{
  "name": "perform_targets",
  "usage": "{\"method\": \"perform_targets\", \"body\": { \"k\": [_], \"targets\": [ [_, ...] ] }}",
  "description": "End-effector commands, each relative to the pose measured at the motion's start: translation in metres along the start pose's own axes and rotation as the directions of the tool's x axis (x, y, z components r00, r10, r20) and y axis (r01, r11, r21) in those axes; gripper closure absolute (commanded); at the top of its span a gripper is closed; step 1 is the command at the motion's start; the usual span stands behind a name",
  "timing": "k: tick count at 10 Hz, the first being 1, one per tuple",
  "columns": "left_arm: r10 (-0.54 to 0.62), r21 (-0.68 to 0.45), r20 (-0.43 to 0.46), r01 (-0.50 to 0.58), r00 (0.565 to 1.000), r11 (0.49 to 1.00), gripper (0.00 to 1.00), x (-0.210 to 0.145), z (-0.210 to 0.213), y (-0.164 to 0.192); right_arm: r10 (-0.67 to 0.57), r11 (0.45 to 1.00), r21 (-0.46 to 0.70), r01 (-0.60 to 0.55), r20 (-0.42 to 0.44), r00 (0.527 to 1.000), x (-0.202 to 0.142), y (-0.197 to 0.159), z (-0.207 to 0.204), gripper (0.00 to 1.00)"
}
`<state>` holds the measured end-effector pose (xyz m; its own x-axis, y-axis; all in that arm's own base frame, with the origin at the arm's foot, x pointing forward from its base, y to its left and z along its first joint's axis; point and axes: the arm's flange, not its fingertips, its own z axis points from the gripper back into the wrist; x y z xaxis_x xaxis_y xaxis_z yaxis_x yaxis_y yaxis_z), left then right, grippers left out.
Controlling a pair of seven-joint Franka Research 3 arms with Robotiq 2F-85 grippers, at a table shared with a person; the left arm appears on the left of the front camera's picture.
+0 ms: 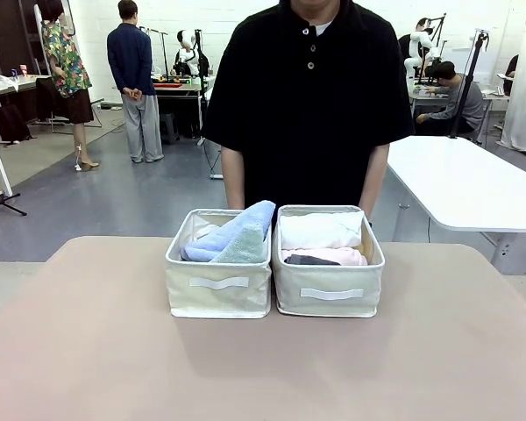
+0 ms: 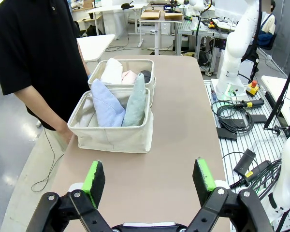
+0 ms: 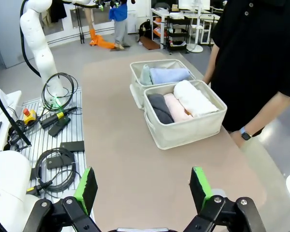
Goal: Sort the towels based on their folding style.
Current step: Pick up another triangle-folded towel from the table and place it in the left Fabric basket.
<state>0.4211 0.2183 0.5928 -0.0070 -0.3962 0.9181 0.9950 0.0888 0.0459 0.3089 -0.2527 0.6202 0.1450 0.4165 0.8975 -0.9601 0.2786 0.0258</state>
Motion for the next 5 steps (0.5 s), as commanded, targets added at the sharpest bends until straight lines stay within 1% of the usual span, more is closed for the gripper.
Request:
{"method": "perform_targets", "body": {
  "k": [1,5],
  "targets": [
    [0.006,0.014,0.004,-0.006,1.0,1.0,0.05,0.0027,-0.0016,-0.0013,0.017,1.0,0.006,-0.017,0.018,1.0,0.0,-0.0013,0.0011,0.0],
    [0.006,0.014,0.004,-0.006,1.0,1.0,0.05,0.0027,-0.0016,-0.0013,0.017,1.0,0.006,-0.017,0.018,1.0,0.0,-0.0013,0.0011,0.0]
  ]
}}
